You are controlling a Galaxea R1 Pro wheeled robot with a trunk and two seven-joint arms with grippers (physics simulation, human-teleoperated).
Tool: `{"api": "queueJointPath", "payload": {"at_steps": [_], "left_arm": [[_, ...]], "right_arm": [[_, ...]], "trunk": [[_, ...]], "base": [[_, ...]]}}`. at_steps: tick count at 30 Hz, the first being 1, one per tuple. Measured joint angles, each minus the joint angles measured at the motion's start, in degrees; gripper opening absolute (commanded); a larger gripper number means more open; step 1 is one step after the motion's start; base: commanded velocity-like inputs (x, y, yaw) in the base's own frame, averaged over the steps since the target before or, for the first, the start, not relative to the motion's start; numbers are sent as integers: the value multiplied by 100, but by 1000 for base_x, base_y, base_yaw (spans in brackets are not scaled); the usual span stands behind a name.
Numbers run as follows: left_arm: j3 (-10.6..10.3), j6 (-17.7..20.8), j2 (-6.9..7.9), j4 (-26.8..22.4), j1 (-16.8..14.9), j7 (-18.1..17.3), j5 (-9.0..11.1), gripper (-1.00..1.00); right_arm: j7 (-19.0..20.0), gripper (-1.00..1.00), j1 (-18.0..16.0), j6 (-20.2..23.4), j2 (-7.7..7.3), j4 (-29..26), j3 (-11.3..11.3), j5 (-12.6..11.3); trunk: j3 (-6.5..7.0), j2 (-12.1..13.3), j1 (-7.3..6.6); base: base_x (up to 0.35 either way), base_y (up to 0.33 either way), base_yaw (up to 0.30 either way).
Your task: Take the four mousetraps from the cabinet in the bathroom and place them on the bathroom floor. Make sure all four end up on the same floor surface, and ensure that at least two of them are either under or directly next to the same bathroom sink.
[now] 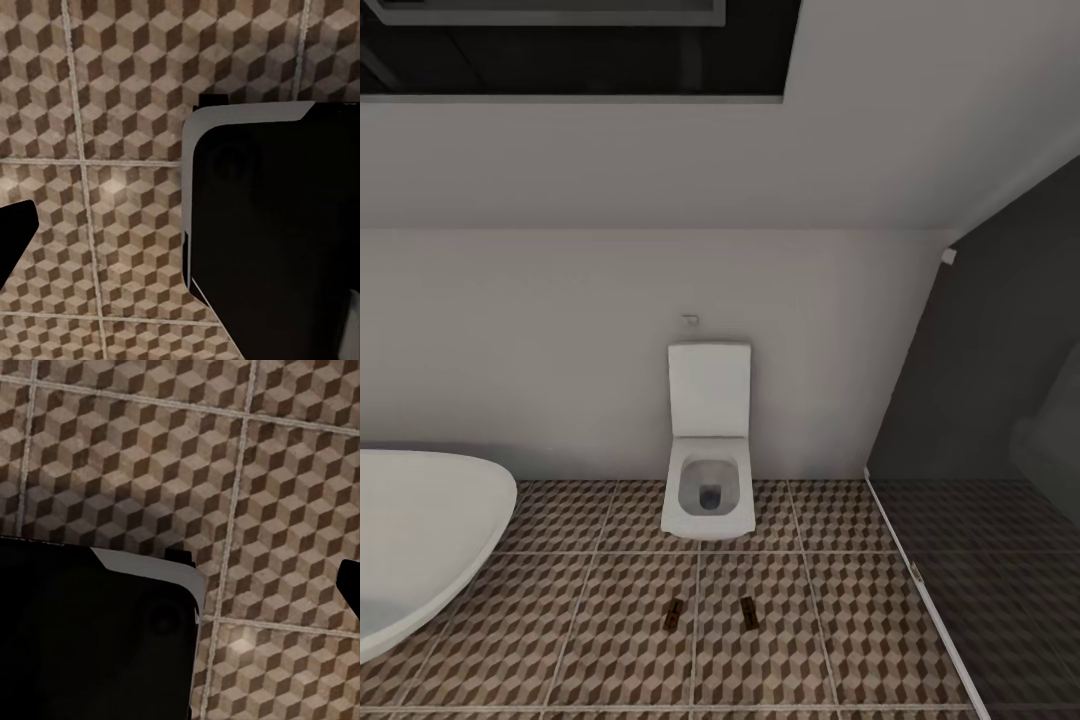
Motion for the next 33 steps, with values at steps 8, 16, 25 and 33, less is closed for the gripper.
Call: {"api": "queueJointPath", "payload": {"at_steps": [8,16,25,33], "left_arm": [[0,0,-1,0,0,-1,0,100],[5,0,-9,0,0,-5,-1,100],[8,0,-16,-6,0,-8,0,100],[8,0,-16,-6,0,-8,7,100]], "right_arm": [[16,100,0,5,33,3,6,0],[20,100,0,9,103,-2,3,-11],[20,100,1,14,118,46,0,-3],[20,100,1,21,120,77,0,-1]], "trunk": [[0,0,0],[0,0,0],[0,0,0],[39,0,0]], "base": [[0,0,0],[0,0,0],[0,0,0],[0,0,0]]}}
